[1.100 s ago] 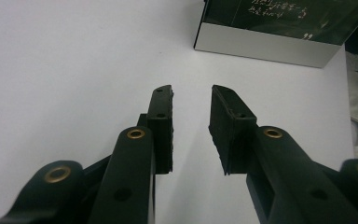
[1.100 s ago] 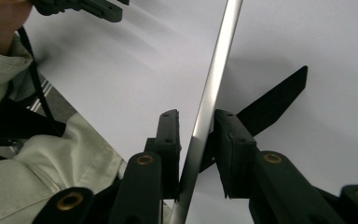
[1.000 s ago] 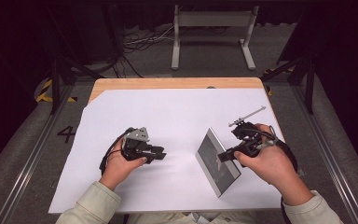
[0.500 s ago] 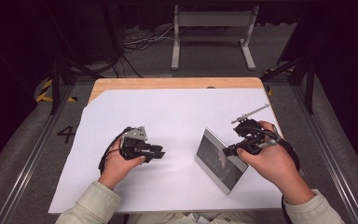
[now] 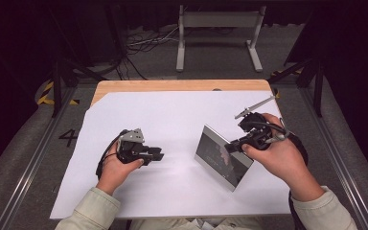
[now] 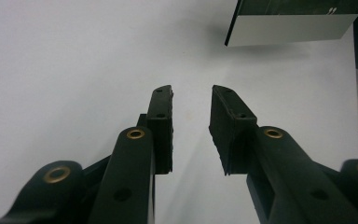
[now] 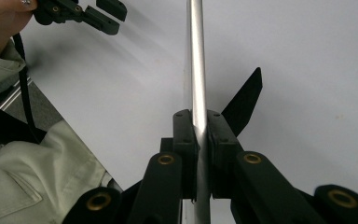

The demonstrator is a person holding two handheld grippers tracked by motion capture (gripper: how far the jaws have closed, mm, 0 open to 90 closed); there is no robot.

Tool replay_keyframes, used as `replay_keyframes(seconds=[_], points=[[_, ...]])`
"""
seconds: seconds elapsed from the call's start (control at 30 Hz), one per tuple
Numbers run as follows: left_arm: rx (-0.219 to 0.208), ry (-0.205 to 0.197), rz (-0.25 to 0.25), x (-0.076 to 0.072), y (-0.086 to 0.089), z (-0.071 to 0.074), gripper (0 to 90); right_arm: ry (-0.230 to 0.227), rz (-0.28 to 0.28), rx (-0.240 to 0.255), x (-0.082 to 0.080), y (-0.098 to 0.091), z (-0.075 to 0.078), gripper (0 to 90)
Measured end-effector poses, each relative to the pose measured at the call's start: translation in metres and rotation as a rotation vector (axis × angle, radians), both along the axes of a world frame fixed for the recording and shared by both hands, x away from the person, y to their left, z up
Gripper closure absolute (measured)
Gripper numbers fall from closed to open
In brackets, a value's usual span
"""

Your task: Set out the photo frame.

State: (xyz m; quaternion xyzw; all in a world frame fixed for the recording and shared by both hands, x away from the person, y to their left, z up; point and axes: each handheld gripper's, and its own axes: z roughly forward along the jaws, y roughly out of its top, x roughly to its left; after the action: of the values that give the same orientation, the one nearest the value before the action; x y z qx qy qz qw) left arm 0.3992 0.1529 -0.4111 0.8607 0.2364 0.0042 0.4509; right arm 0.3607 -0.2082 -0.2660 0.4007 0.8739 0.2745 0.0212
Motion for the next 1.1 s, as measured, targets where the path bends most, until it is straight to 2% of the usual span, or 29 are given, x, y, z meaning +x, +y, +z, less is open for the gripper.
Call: replay_keyframes(seconds=[0.27, 0.4, 0.7, 0.87, 1.1], points=[[-0.007, -0.001, 0.035, -0.004, 0.012, 0.0, 70.3, -0.03, 0.117, -0.005, 0.015, 0.007, 0.008, 84.5], [-0.01, 0.003, 0.044, -0.004, 0.016, -0.001, 70.2, -0.051, 0.163, -0.026, 0.022, 0.011, 0.012, 84.5], [-0.015, 0.001, 0.054, -0.004, 0.018, 0.0, 70.2, -0.091, 0.309, -0.071, 0.033, 0.016, 0.016, 84.6], [-0.019, 0.006, 0.051, -0.003, 0.017, 0.0, 70.1, -0.103, 0.351, -0.088, 0.039, 0.017, 0.016, 84.6], [-0.015, 0.004, 0.045, -0.002, 0.015, -0.001, 69.5, -0.129, 0.421, -0.069, 0.043, 0.017, 0.016, 84.6]])
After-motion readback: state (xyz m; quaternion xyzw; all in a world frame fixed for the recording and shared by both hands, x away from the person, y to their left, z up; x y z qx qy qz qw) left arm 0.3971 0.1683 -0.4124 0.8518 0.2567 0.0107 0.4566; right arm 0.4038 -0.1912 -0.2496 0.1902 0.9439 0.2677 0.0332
